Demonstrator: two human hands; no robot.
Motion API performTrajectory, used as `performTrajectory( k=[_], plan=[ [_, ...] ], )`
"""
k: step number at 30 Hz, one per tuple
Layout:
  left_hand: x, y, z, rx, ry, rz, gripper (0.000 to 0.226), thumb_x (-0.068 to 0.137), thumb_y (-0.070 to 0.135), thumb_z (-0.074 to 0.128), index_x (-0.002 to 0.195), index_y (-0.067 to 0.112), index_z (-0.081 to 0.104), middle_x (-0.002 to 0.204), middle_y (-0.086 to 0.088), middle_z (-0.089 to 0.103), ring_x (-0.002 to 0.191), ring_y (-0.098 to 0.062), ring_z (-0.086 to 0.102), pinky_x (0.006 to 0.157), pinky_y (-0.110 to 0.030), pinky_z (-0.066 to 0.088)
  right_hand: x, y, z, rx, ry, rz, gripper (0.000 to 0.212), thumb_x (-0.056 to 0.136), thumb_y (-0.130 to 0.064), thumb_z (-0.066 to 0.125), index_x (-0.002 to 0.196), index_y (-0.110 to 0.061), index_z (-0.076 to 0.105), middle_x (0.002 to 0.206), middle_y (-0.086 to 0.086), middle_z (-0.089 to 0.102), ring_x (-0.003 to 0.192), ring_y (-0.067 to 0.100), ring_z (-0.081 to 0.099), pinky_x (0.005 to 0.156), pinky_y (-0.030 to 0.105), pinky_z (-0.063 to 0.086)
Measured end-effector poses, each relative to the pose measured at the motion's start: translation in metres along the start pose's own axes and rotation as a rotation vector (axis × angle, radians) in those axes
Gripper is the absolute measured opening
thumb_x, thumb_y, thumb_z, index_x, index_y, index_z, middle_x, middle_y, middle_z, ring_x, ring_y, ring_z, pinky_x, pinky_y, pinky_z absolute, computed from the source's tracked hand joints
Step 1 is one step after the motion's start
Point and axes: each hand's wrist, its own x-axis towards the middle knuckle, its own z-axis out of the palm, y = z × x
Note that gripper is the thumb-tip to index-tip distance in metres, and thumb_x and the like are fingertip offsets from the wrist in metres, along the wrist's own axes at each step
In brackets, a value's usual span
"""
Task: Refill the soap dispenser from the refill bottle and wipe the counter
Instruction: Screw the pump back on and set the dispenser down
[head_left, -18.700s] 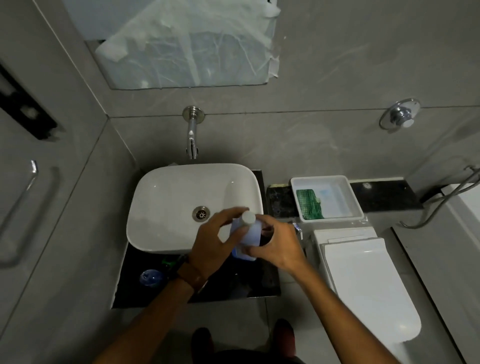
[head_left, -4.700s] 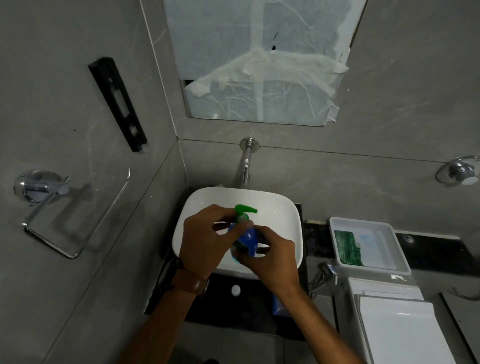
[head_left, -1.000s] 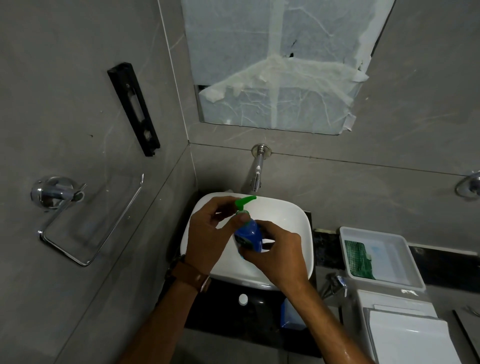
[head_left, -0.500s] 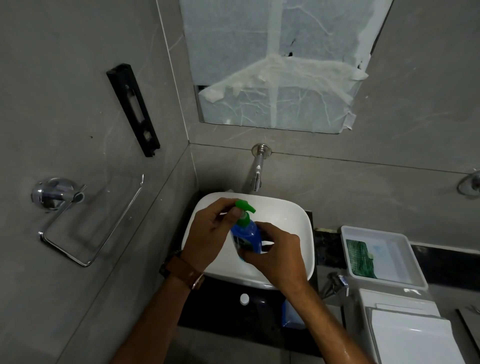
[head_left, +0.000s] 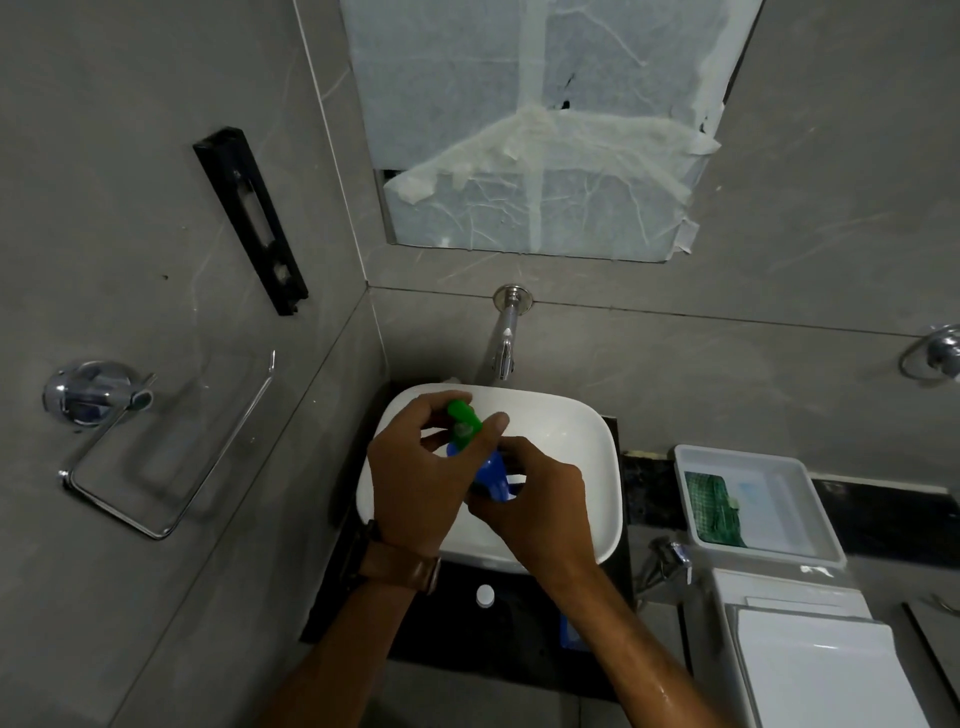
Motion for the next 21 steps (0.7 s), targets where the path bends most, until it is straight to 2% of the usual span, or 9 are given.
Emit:
performTrajectory(
  k=[2, 5, 7, 10, 12, 15, 18, 21],
  plan=[
    [0.000, 0.001, -0.003, 0.000, -0.031, 0.011, 0.047, 0.073, 0.038, 0.079, 0.113, 0.015, 0.070, 0.105, 0.002, 0.073, 0.098, -0.011, 0.071, 0.081, -0.019, 0.058, 0.001, 0.002, -0.001, 0.013, -0.010, -0.001, 0.057, 0.077, -0.033, 0.090, 0.129, -0.023, 0.067, 0.119, -0.001, 0.076, 0.106, 0.021, 0.072, 0.105, 0.044, 0.055],
    [-0.002, 0.004, -0.009, -0.011, -0.067, 0.016, 0.057, 0.070, 0.039, 0.080, 0.119, 0.014, 0.068, 0.105, 0.006, 0.070, 0.096, 0.000, 0.069, 0.078, -0.010, 0.055, 0.002, 0.005, -0.001, 0.012, 0.004, -0.027, 0.058, 0.077, -0.033, 0.090, 0.129, -0.022, 0.067, 0.119, -0.002, 0.076, 0.104, 0.020, 0.073, 0.102, 0.043, 0.057],
    [-0.004, 0.007, -0.010, -0.018, -0.047, -0.004, 0.058, 0.066, 0.044, 0.081, 0.115, 0.015, 0.068, 0.100, 0.008, 0.071, 0.096, 0.004, 0.068, 0.073, -0.007, 0.053, 0.002, 0.006, 0.001, 0.004, 0.019, -0.037, 0.058, 0.077, -0.034, 0.090, 0.129, -0.022, 0.068, 0.118, -0.002, 0.077, 0.103, 0.020, 0.073, 0.101, 0.043, 0.058],
    [-0.004, 0.008, -0.011, 0.006, 0.021, -0.030, 0.048, 0.067, 0.049, 0.079, 0.103, 0.018, 0.070, 0.091, 0.009, 0.072, 0.086, 0.000, 0.071, 0.069, -0.004, 0.051, 0.002, 0.007, 0.006, 0.008, 0.012, -0.040, 0.057, 0.077, -0.033, 0.090, 0.128, -0.023, 0.068, 0.117, -0.002, 0.077, 0.102, 0.019, 0.072, 0.105, 0.042, 0.055],
    [-0.003, 0.007, -0.013, 0.034, 0.019, -0.016, 0.045, 0.071, 0.041, 0.079, 0.105, 0.012, 0.072, 0.092, 0.005, 0.073, 0.082, -0.001, 0.071, 0.070, -0.004, 0.052, 0.002, 0.008, 0.008, 0.024, -0.013, -0.050, 0.057, 0.077, -0.032, 0.090, 0.129, -0.023, 0.067, 0.118, -0.002, 0.077, 0.102, 0.017, 0.071, 0.106, 0.039, 0.055],
    [-0.001, 0.002, -0.018, 0.044, -0.031, 0.001, 0.037, 0.080, 0.023, 0.080, 0.111, 0.005, 0.073, 0.095, 0.000, 0.075, 0.088, -0.002, 0.072, 0.072, -0.005, 0.052, 0.002, 0.013, 0.009, 0.075, -0.044, -0.089, 0.058, 0.076, -0.031, 0.091, 0.129, -0.024, 0.067, 0.116, -0.005, 0.076, 0.095, 0.006, 0.068, 0.099, 0.029, 0.057],
    [0.005, -0.002, -0.026, 0.021, -0.144, -0.002, 0.034, 0.084, 0.014, 0.076, 0.117, 0.005, 0.071, 0.098, 0.007, 0.073, 0.095, 0.007, 0.068, 0.075, -0.005, 0.052, 0.006, 0.020, 0.009, 0.128, -0.091, -0.114, 0.059, 0.074, -0.027, 0.092, 0.127, -0.025, 0.068, 0.112, -0.011, 0.075, 0.089, -0.002, 0.067, 0.090, 0.015, 0.057],
    [0.011, -0.007, -0.033, 0.005, -0.250, 0.001, 0.034, 0.086, 0.011, 0.073, 0.119, 0.007, 0.070, 0.103, 0.008, 0.073, 0.100, 0.005, 0.068, 0.078, -0.006, 0.052, 0.011, 0.028, 0.009, 0.164, -0.160, -0.123, 0.058, 0.073, -0.024, 0.093, 0.126, -0.027, 0.068, 0.104, -0.032, 0.068, 0.093, -0.013, 0.066, 0.084, 0.010, 0.056]
  ],
)
